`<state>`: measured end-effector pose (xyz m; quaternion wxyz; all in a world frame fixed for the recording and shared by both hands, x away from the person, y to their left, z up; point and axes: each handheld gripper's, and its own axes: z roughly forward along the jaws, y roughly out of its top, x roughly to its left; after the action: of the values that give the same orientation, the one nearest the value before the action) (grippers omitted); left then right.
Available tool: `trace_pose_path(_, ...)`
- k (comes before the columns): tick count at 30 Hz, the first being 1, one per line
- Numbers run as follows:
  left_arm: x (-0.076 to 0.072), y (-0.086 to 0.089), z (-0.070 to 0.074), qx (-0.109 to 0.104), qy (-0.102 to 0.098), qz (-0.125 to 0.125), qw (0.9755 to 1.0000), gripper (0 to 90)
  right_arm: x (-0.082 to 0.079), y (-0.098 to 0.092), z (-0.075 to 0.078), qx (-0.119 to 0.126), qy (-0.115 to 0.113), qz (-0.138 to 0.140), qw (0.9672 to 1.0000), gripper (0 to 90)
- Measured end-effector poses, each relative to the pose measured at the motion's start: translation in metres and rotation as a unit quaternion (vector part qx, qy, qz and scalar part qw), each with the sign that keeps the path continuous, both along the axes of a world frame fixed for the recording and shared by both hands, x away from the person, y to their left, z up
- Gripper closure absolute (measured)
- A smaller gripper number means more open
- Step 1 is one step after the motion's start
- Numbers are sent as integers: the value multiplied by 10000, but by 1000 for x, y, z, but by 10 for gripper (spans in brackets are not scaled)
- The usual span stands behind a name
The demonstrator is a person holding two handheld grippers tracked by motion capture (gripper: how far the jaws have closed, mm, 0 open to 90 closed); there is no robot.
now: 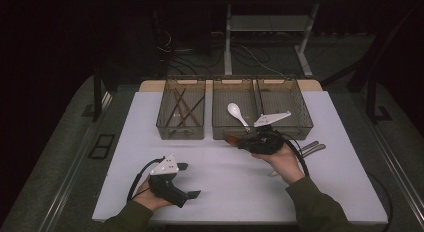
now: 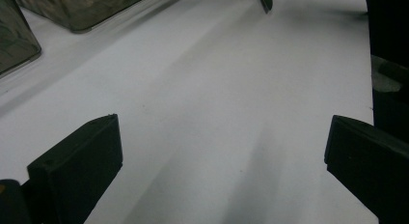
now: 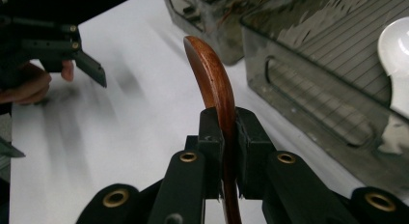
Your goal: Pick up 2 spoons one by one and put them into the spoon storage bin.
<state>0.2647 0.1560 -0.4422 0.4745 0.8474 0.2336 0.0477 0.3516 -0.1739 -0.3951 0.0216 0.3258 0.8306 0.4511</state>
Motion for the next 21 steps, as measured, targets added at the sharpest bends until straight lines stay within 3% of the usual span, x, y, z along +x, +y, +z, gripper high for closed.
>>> trace_pose_path(12,0,-1,0,-63,22,5,10000,0,23,-4,27,179,-203,-275,9993,825)
trace_pose_path(21,-1,-2,0,-77,43,-12,10000,0,45,-4,39,344,-352,-518,9974,824)
